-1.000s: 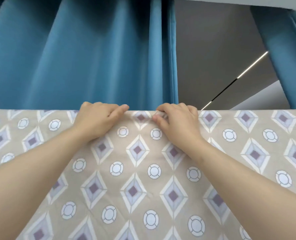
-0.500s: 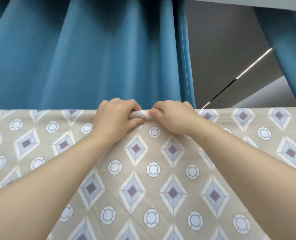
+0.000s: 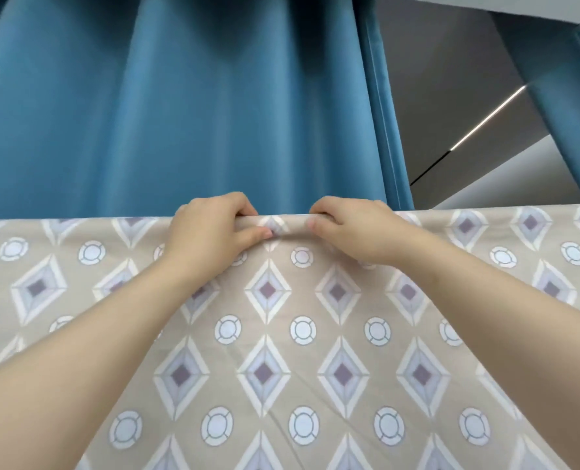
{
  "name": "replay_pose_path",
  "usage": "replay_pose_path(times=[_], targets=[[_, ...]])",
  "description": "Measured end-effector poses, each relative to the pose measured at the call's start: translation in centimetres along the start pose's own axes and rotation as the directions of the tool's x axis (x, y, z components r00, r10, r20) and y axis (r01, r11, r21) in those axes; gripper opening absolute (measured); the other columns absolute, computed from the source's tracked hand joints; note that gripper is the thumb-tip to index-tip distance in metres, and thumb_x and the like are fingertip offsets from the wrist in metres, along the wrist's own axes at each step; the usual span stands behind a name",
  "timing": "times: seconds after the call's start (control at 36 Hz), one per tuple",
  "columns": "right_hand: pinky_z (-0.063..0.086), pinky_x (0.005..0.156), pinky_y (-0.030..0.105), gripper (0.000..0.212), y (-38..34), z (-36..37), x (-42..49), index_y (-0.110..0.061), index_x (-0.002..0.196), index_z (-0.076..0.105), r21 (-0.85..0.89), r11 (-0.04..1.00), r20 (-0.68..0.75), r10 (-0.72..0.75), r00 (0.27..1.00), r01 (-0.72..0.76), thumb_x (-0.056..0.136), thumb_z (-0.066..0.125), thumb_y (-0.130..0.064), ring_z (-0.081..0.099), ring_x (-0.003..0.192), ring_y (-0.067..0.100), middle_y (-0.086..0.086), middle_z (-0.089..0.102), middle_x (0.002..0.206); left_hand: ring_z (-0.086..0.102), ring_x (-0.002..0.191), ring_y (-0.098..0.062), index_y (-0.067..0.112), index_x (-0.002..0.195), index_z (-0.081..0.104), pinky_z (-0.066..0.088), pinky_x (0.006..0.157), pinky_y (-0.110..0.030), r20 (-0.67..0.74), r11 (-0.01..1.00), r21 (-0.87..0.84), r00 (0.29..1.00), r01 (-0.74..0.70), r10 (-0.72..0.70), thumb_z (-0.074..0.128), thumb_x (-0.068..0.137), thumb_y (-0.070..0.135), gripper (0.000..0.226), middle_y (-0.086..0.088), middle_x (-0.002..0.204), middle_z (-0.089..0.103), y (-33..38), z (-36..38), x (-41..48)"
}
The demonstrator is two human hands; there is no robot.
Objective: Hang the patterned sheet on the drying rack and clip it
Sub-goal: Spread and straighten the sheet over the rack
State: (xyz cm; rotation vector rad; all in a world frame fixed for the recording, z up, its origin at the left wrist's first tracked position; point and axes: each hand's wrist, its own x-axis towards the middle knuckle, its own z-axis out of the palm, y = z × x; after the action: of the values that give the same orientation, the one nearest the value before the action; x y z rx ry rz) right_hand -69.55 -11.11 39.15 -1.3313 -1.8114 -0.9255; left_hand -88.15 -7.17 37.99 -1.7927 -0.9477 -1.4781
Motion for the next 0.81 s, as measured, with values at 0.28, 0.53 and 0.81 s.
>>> replay_pose_path(times=[0.28,0.53,0.81], targets=[[0.025,0.084,0.031,0.032,-2.2,1.3,0.5,-0.021,0.104,0.059,0.060,0.998,-0.100,-0.005,0.995,0.011,0.097,0.035,-0.042,0.055,0.097,0.020,-0.004,0.066,0.102,0.052,0.088,-0.019,0.026,0.084,0.054,0.028,0.078,-0.035,0.172,0.960,0.278,0.985,-0.033,-0.016,0.018,0.090,0.059,0.049,0.009,0.080,0.058,-3.8,-2.1,-0.1],[0.027,0.088,0.031,0.031,-2.7,1.7,0.5,-0.025,0.114,0.057,0.071,0.997,-0.153,0.001,0.988,0.010,0.095,0.041,-0.043,0.055,0.107,0.020,-0.004,0.066,0.110,0.050,0.076,-0.016,0.035,0.077,0.051,0.025,0.077,-0.031,0.105,0.975,0.200,0.987,0.098,-0.121,0.044,0.073,0.072,0.038,0.014,0.072,0.059,-8.0,-4.5,-1.3],[0.025,0.083,0.034,0.038,-5.9,1.7,1.9,-0.024,0.101,0.054,0.102,0.995,-0.023,-0.021,1.000,0.023,0.097,0.025,-0.048,0.045,0.086,0.019,-0.007,0.057,0.082,0.048,0.119,-0.023,0.031,0.111,0.059,0.023,0.098,-0.036,0.215,0.963,0.230,0.958,0.142,-0.193,0.012,0.094,0.058,0.057,0.005,0.118,0.063,-6.6,-4.8,-0.7]])
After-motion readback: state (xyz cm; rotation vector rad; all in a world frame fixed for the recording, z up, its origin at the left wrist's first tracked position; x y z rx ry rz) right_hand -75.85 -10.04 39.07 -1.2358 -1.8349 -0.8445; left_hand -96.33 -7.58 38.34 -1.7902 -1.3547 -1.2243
